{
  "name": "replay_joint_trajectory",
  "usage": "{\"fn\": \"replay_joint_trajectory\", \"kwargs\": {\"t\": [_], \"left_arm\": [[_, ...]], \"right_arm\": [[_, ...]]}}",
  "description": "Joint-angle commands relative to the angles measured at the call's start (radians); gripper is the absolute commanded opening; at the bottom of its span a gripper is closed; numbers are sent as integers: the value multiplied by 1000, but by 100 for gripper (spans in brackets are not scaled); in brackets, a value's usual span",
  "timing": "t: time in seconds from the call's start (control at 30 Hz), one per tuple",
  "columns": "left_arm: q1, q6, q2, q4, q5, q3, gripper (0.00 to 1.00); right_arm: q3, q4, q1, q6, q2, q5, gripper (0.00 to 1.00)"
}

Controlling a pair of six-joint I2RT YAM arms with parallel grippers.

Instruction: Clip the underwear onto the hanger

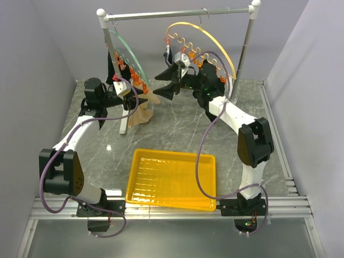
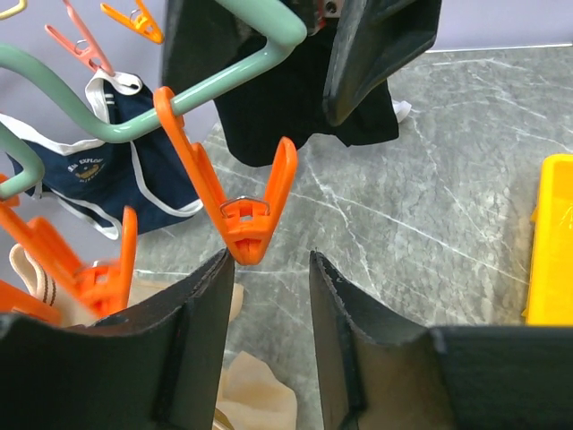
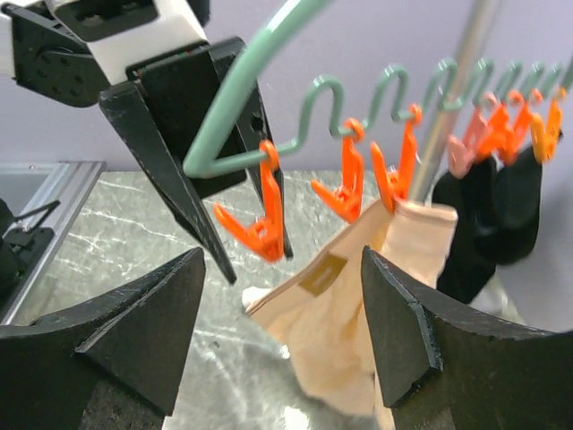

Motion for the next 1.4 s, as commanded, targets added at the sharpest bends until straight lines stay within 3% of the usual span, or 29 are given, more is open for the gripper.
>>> {"fn": "replay_joint_trajectory", "kwargs": {"t": [0.0, 0.4, 0.6, 1.37], "left_arm": [[-5, -15, -7, 32, 25, 30, 44], [-6, -38, 6, 37, 35, 55, 41], [-11, -46, 13, 44, 22, 63, 45], [-14, -50, 26, 44, 39, 86, 35]], "right_arm": [[83, 79, 14, -29, 38, -58, 77], [143, 104, 46, -27, 87, -138, 77], [178, 122, 54, -6, 108, -144, 75], [233, 145, 95, 63, 164, -126, 64]]}}
